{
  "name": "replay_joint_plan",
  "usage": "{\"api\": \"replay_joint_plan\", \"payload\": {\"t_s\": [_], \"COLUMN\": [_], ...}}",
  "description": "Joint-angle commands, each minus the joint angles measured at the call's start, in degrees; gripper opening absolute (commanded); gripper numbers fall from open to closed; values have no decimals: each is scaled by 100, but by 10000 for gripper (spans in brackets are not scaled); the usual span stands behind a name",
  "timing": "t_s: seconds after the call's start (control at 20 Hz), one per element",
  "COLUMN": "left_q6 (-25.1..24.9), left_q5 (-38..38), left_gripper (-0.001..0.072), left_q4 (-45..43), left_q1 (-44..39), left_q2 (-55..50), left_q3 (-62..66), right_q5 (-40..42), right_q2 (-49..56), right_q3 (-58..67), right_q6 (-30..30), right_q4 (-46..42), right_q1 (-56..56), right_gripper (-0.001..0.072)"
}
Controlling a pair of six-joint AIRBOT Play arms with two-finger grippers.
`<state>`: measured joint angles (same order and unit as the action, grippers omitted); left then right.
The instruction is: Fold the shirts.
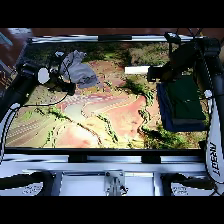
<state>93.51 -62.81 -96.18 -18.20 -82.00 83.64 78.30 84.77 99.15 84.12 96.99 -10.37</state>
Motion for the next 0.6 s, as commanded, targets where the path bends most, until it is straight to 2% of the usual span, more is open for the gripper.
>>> {"api": "replay_joint_plan", "payload": {"t_s": [0.0,0.2,0.4,0.55], "left_q6": [31,39,623,629], "left_q5": [1174,728,662,844], "left_gripper": [670,679,678,677], "left_q4": [13,15,57,485], "left_q1": [61,568,1056,1167], "left_q2": [-127,-1534,-3136,-3681], "left_q3": [59,1515,3252,3460], "right_q5": [-170,-319,-315,-319], "right_q2": [7,7,7,7], "right_q3": [4,4,4,4], "right_q6": [-2,-31,-33,-33], "right_q4": [-2,4,26,68], "right_q1": [2,2,-4,-4], "right_gripper": [609,609,609,609]}}
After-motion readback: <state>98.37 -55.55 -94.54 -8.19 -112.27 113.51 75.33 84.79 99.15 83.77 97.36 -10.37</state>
